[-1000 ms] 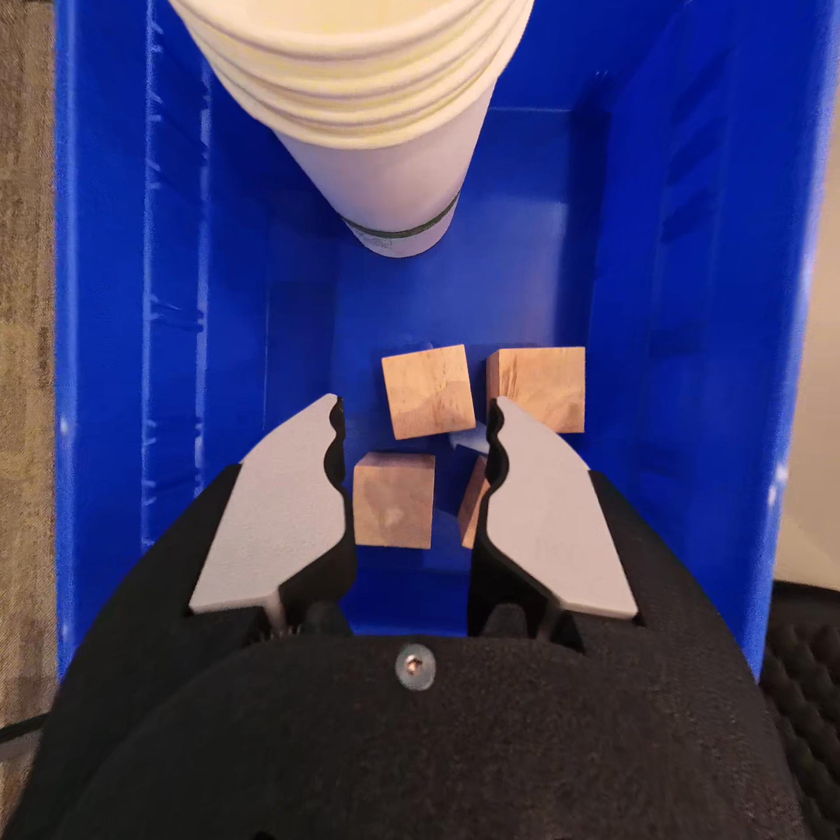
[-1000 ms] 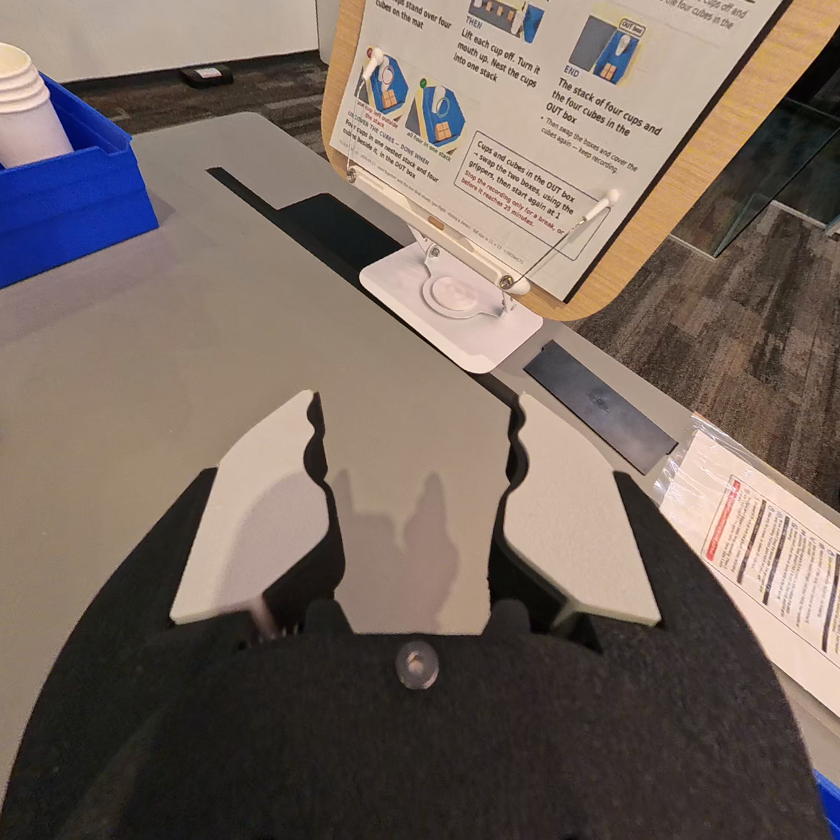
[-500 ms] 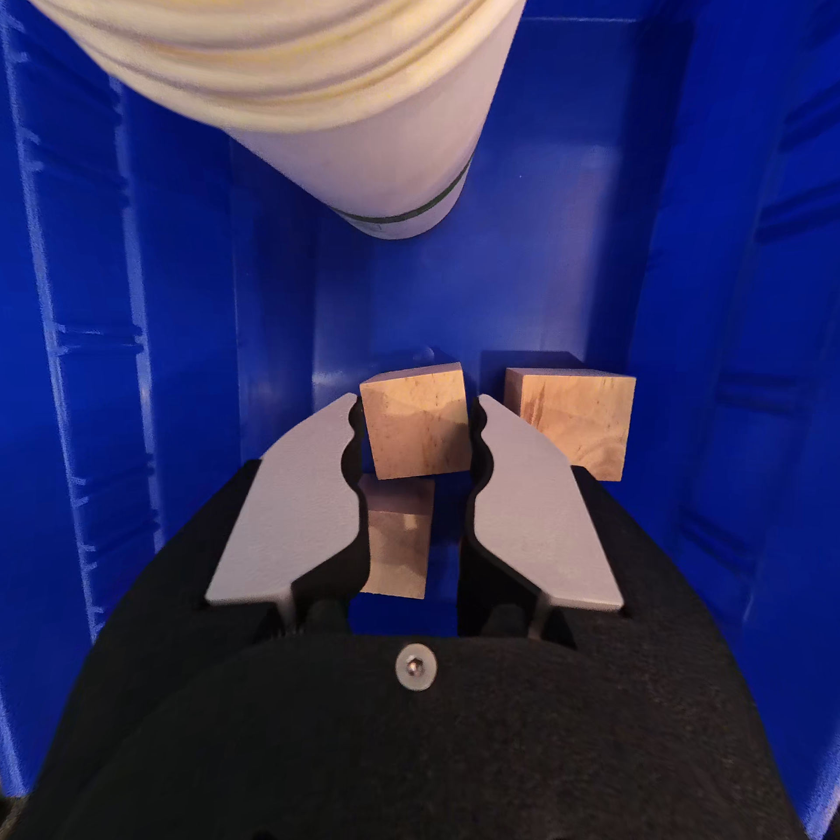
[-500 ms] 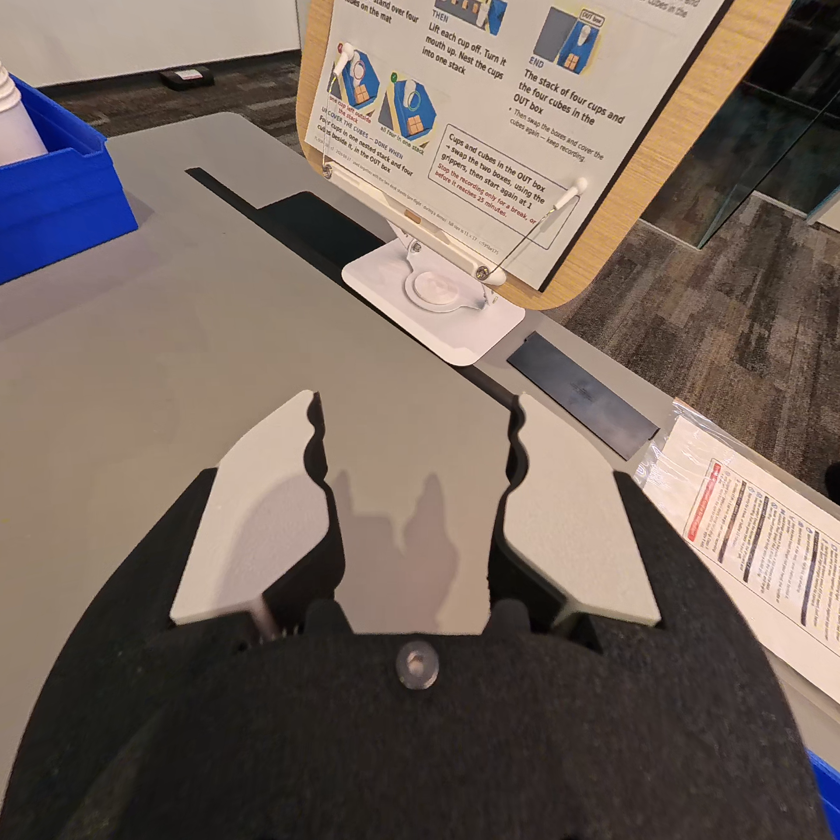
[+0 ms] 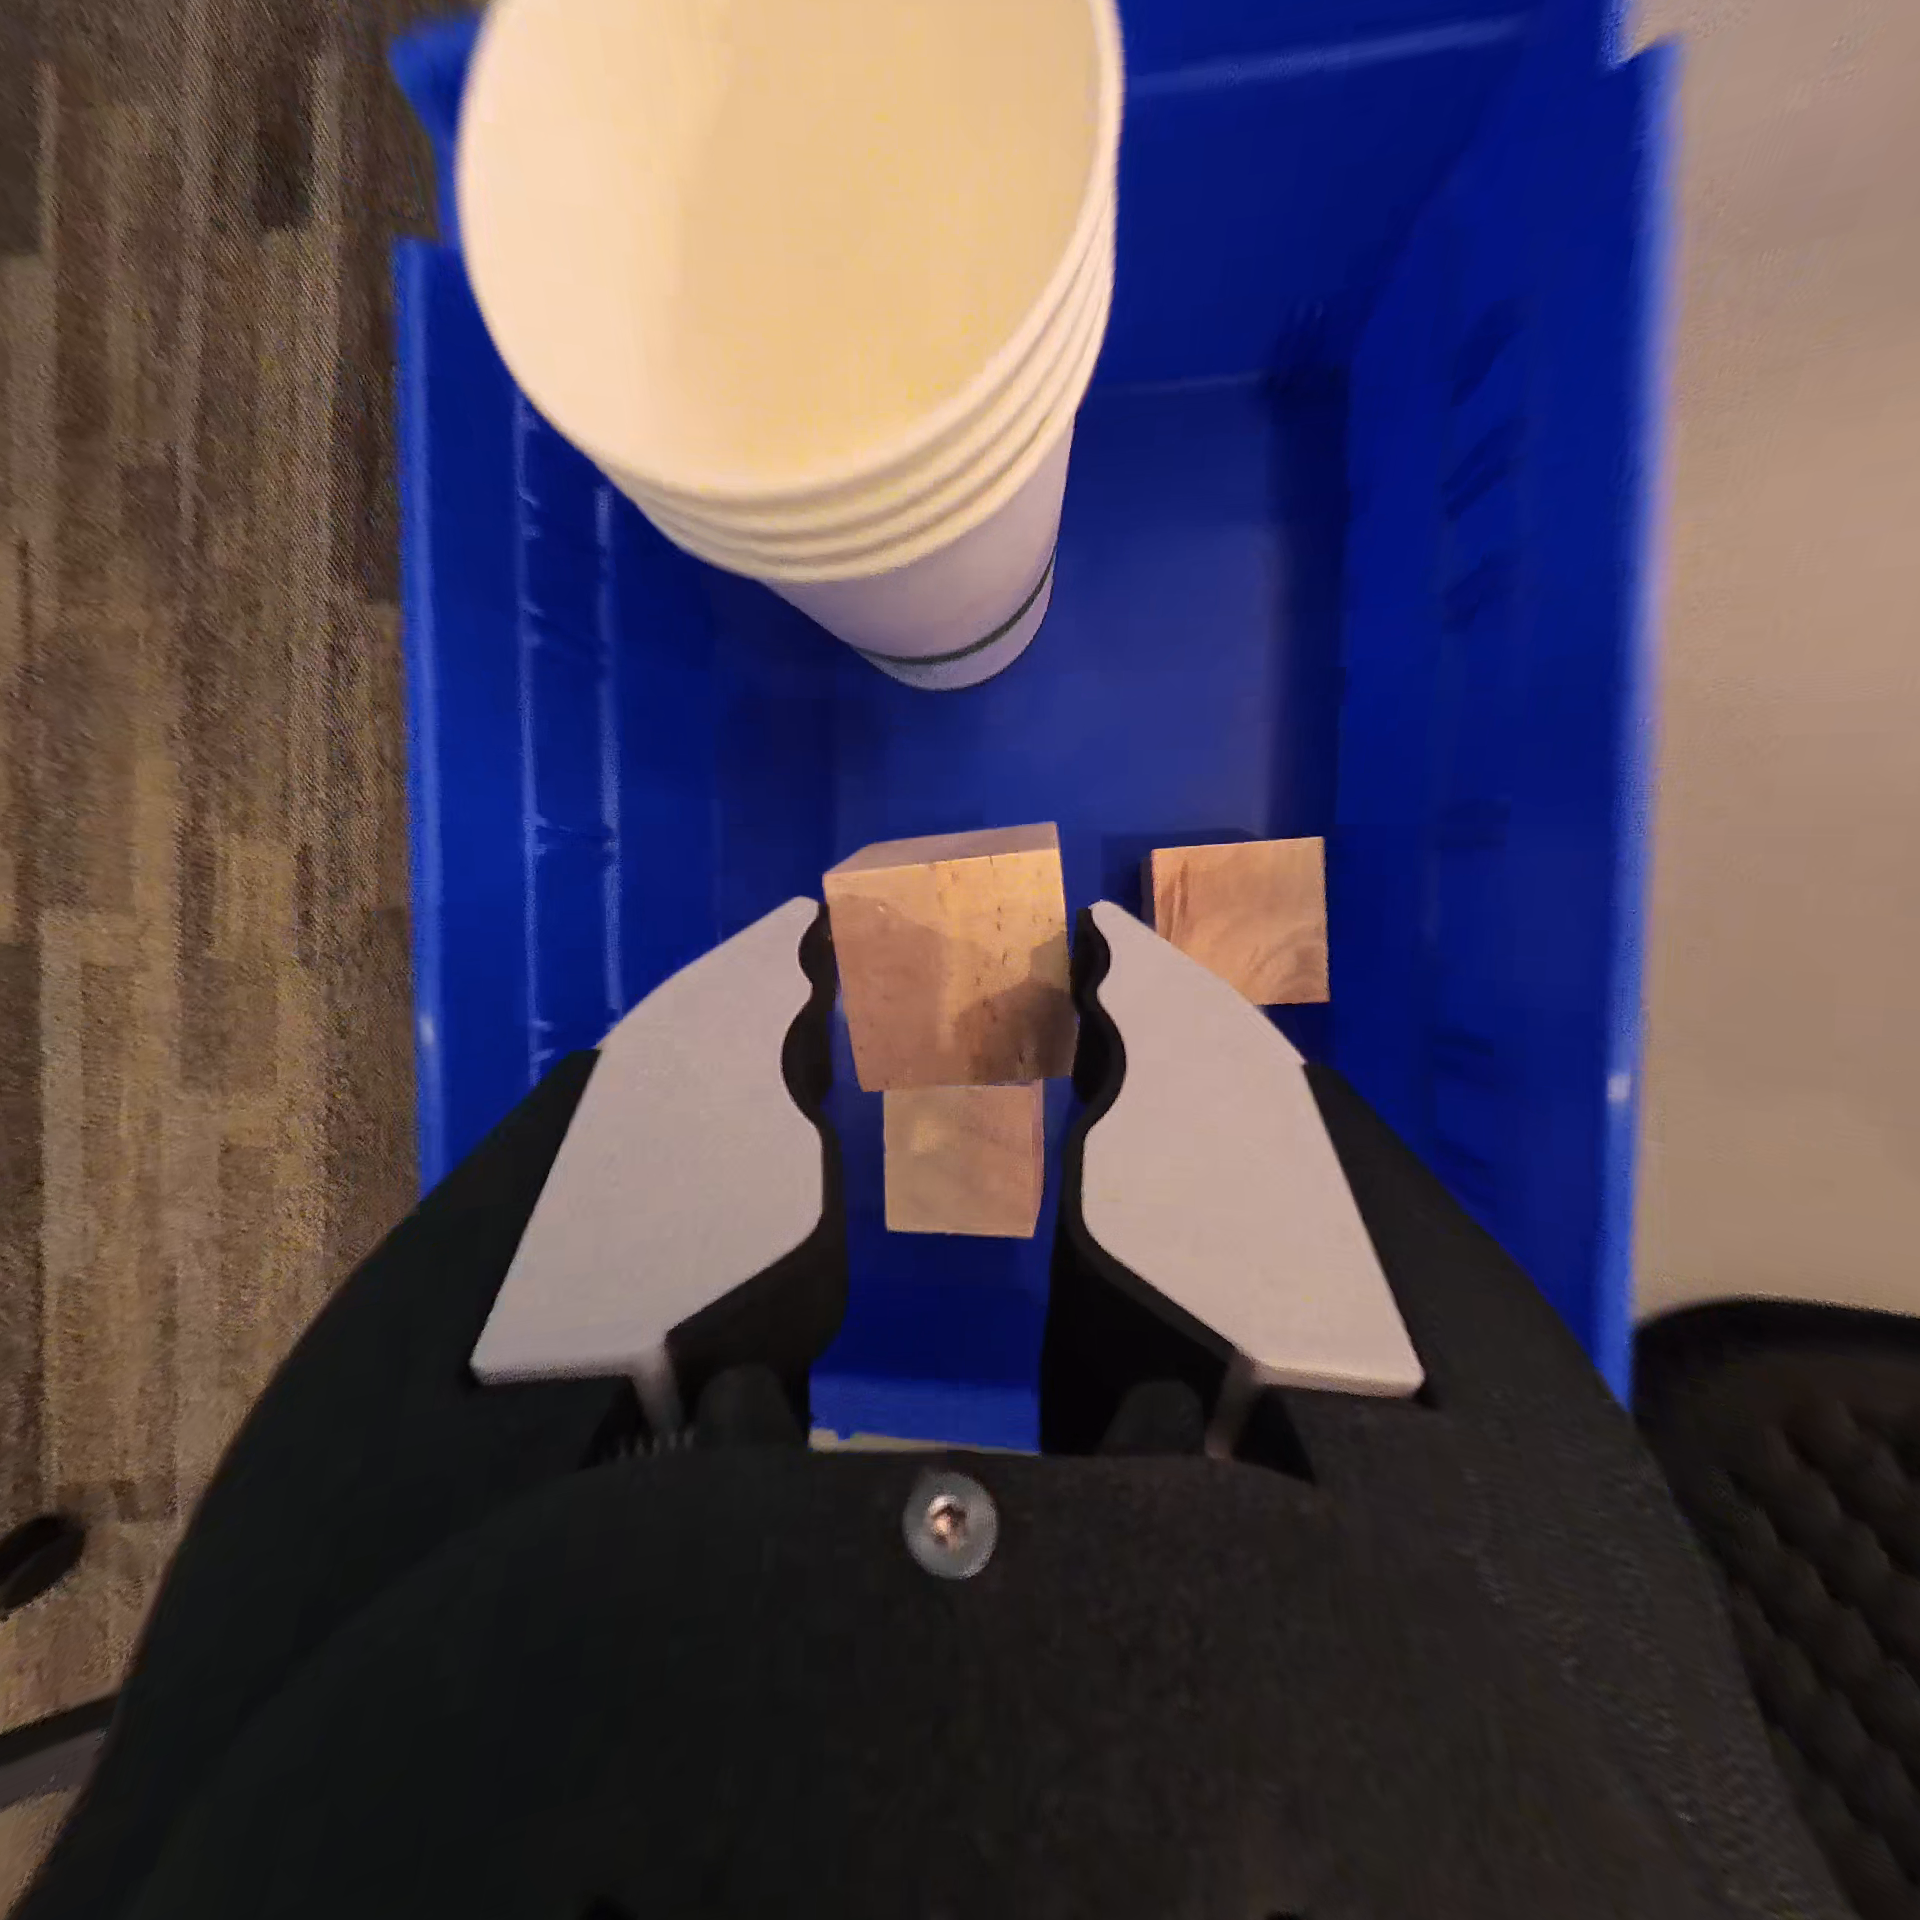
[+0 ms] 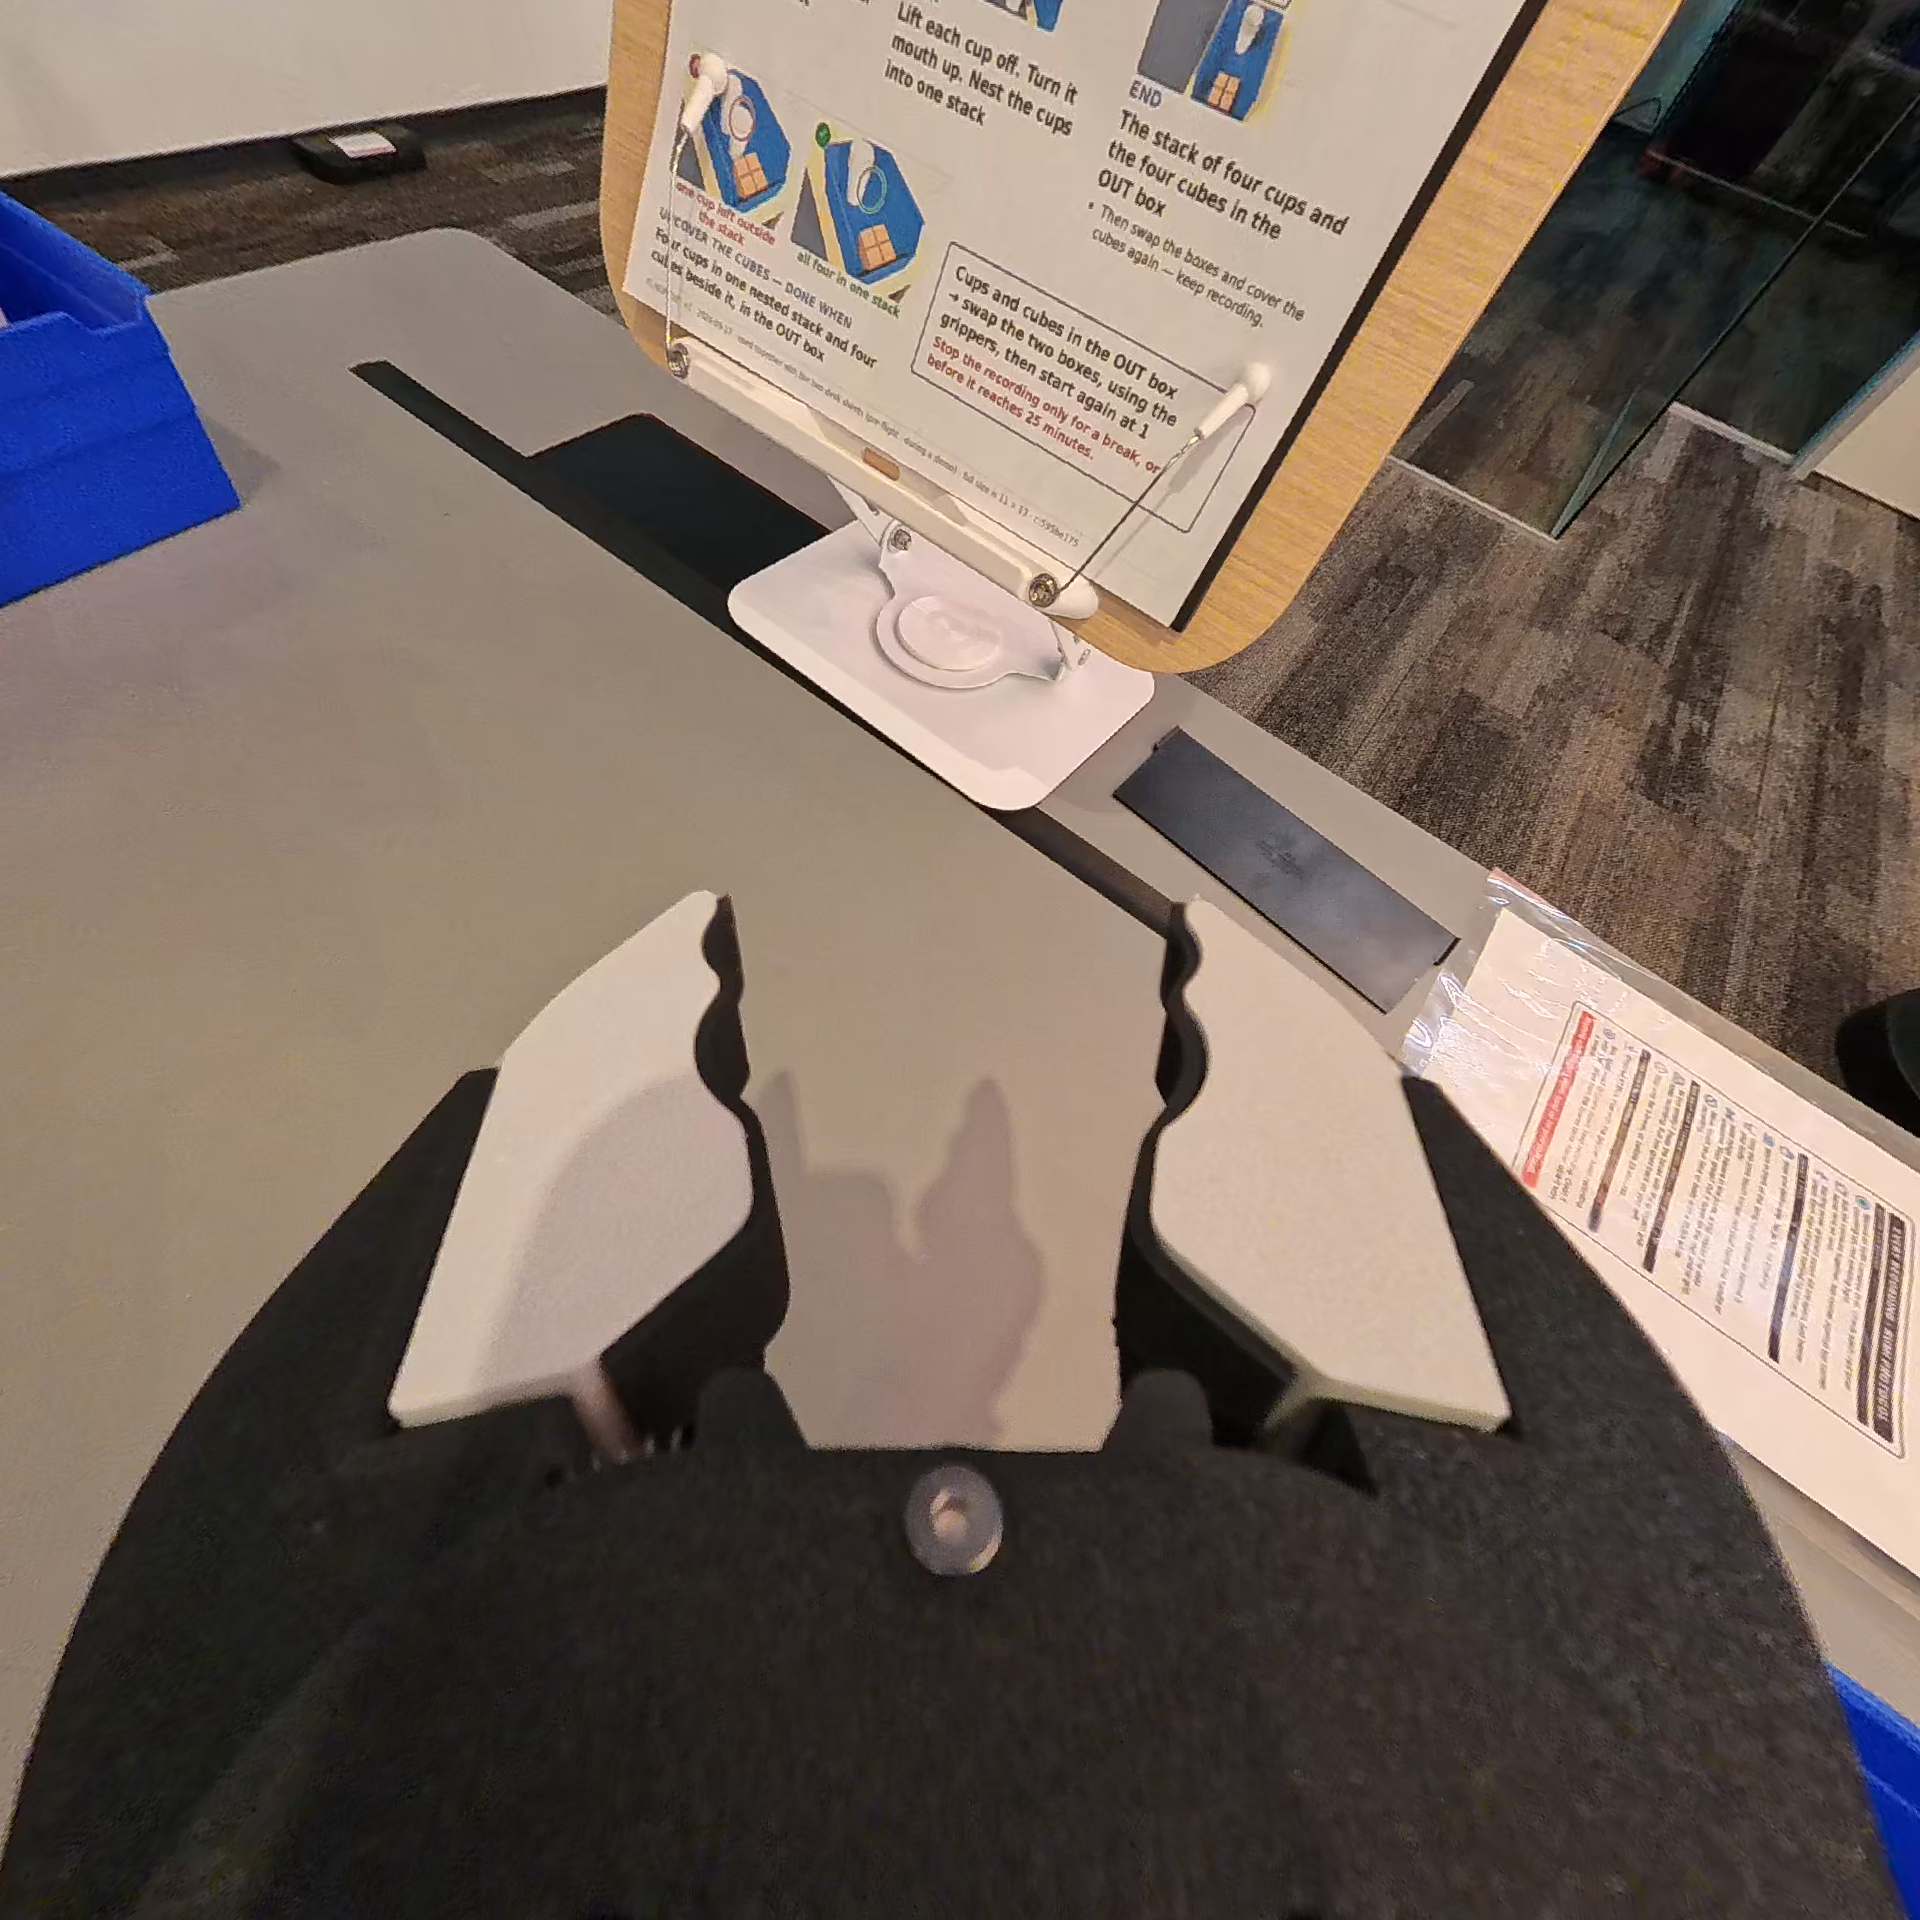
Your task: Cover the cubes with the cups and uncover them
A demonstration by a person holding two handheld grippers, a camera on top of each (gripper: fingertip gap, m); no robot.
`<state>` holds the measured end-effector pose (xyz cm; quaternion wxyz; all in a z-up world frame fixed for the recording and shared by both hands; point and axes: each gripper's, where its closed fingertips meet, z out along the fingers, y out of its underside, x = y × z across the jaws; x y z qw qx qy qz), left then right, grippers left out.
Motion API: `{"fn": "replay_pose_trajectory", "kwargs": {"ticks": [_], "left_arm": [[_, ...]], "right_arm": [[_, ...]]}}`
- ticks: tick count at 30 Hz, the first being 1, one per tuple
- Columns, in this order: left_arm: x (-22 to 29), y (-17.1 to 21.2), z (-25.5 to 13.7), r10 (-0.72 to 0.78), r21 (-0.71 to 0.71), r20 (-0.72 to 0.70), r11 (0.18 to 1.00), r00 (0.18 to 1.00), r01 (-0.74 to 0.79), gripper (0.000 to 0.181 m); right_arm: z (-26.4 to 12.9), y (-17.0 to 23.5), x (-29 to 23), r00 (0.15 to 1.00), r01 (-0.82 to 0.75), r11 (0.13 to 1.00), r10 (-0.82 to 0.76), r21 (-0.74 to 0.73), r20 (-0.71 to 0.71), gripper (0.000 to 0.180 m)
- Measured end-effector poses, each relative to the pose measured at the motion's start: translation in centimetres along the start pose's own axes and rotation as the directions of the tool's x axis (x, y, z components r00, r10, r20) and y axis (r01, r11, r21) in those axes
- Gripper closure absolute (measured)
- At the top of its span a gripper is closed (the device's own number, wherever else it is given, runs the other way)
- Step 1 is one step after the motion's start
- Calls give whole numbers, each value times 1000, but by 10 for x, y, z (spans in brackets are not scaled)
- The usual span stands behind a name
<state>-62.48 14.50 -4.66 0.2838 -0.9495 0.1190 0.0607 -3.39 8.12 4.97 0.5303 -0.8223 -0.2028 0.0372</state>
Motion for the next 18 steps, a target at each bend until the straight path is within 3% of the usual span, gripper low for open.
{"fn": "replay_pose_trajectory", "kwargs": {"ticks": [4,9,13,18], "left_arm": [[31,-32,-39,80,109,-34,991,996,-76,137],[139,-67,-71,350,251,-154,918,924,-306,137],[254,-73,-80,584,374,-284,798,761,-473,137],[401,-60,-81,778,525,-402,627,482,-575,137]], "right_arm": [[-2,1,6,1000,1,1000,-1,-7,-15,103],[-16,16,19,999,-2,997,-1,-75,-42,104],[-41,45,43,997,-30,985,17,-168,-77,107],[-91,71,63,992,-105,978,89,-182,-95,111]]}}
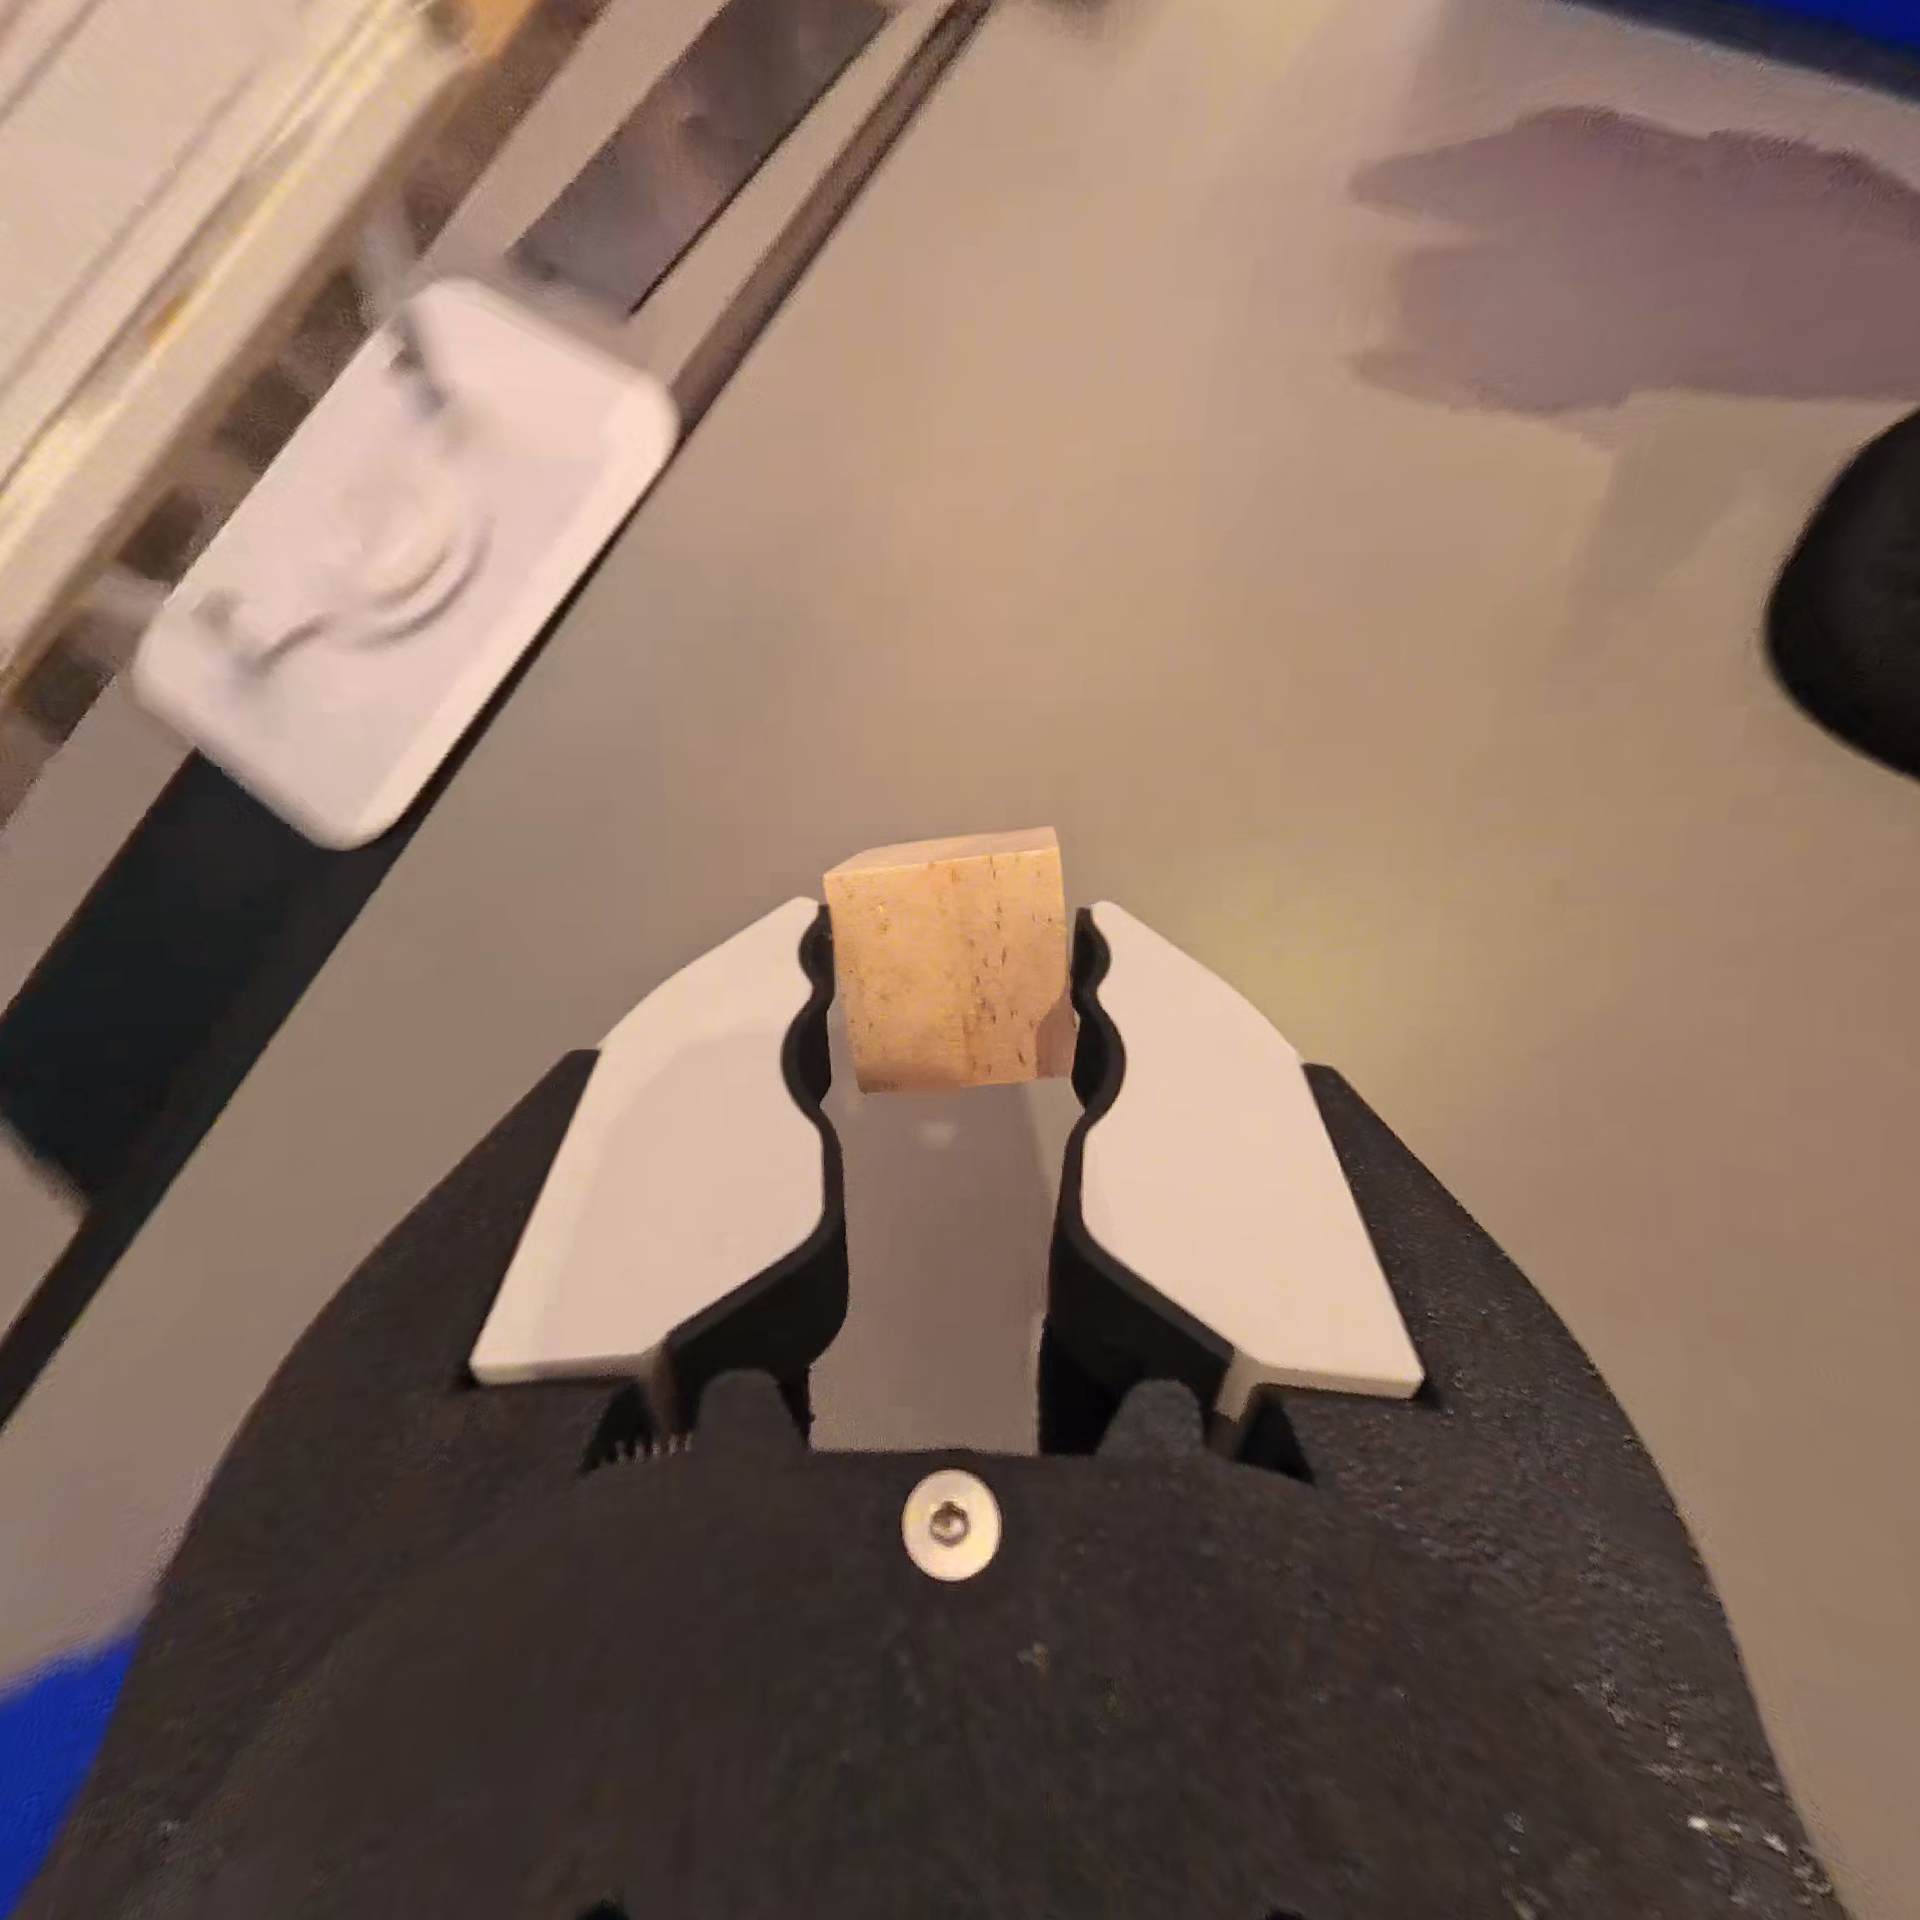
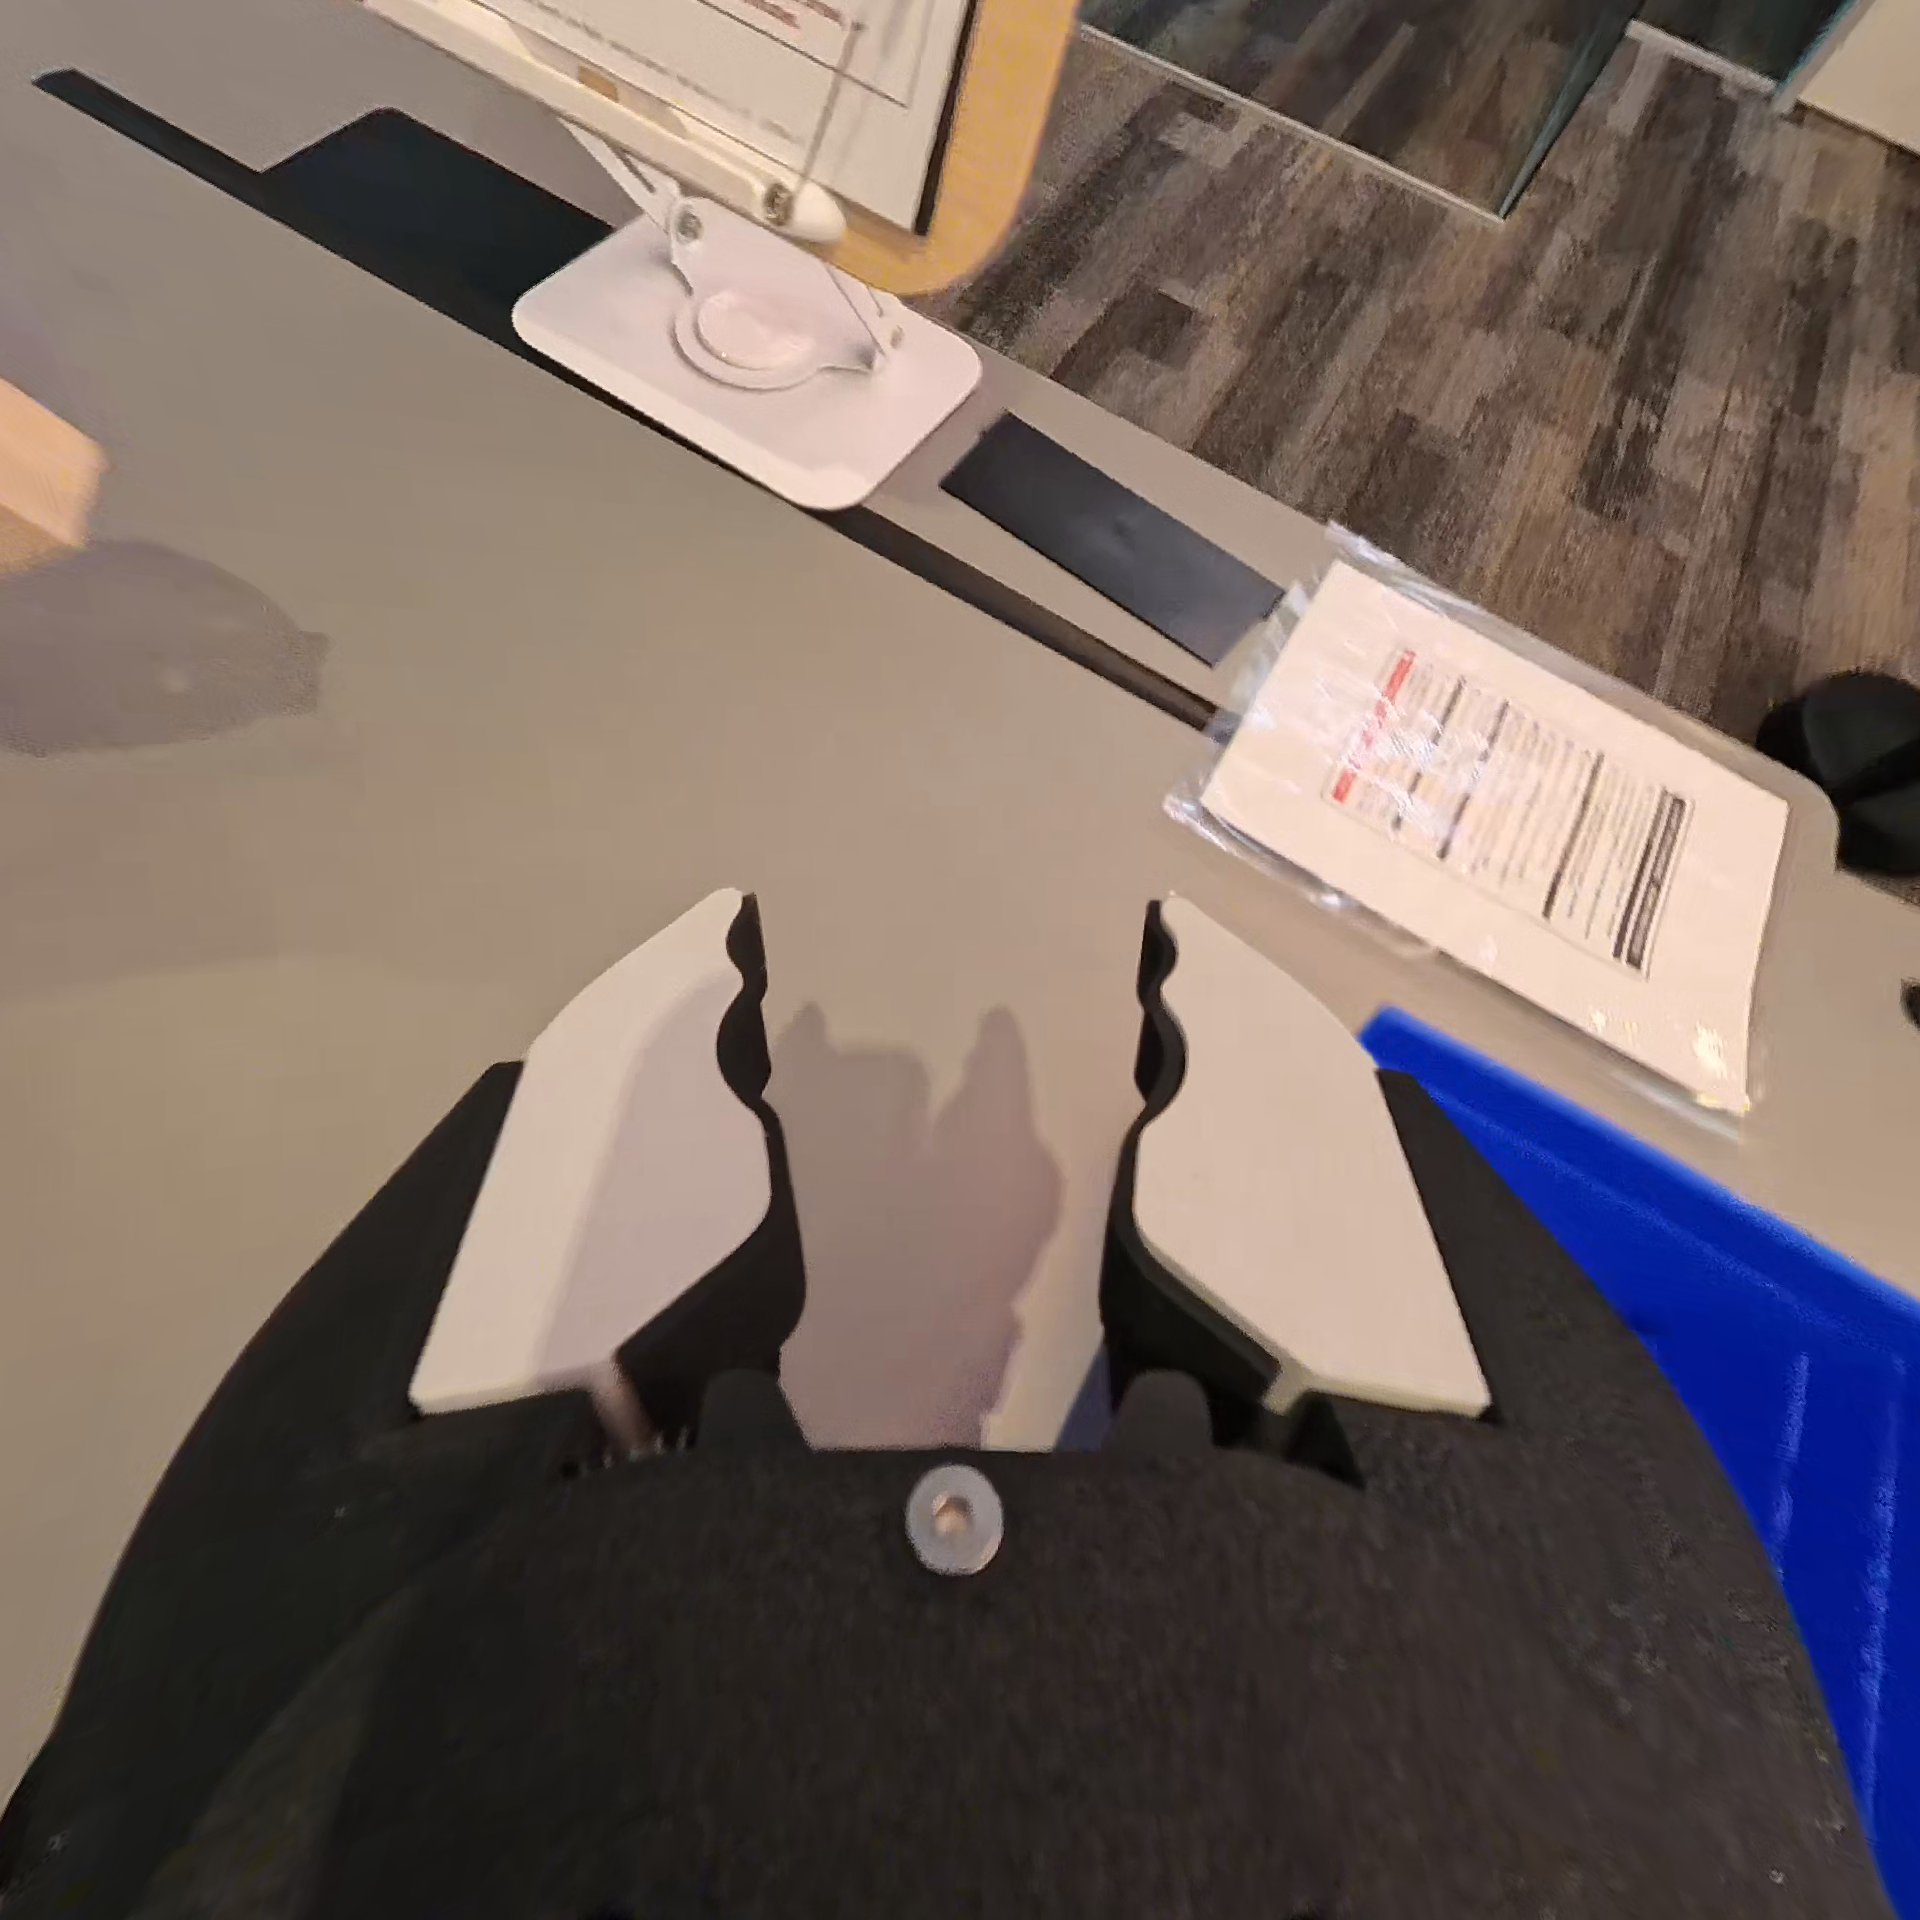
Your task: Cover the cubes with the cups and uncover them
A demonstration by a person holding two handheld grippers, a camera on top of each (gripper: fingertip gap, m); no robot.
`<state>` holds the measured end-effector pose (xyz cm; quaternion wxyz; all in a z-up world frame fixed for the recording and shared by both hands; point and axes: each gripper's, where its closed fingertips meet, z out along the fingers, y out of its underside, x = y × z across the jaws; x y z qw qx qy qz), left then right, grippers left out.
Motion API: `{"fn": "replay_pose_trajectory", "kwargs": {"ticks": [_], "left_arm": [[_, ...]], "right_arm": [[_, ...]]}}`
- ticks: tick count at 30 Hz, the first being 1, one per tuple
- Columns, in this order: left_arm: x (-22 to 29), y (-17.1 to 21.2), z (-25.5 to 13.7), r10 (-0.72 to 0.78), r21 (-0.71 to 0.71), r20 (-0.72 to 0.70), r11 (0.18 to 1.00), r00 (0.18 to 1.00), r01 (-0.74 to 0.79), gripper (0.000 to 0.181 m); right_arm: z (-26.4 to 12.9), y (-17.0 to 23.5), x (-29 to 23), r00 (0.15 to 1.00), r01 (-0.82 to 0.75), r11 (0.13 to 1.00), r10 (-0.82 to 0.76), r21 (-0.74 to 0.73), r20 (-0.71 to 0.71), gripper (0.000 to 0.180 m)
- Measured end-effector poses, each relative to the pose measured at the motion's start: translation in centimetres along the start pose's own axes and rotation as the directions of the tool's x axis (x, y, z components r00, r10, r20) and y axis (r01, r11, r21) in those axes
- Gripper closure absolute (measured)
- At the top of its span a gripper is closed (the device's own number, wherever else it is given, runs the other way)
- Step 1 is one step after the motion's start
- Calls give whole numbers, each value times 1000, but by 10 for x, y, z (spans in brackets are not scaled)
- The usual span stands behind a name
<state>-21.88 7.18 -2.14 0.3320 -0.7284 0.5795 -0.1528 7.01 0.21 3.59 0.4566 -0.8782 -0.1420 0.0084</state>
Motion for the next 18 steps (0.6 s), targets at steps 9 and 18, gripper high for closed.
{"fn": "replay_pose_trajectory", "kwargs": {"ticks": [9,18], "left_arm": [[97,-88,131,255,-27,-248,962,935,-270,137],[132,-111,202,314,-115,-322,923,893,-367,137]], "right_arm": [[-60,37,44,977,-117,993,121,31,-173,112],[-63,53,55,970,-166,986,168,30,-176,112]]}}
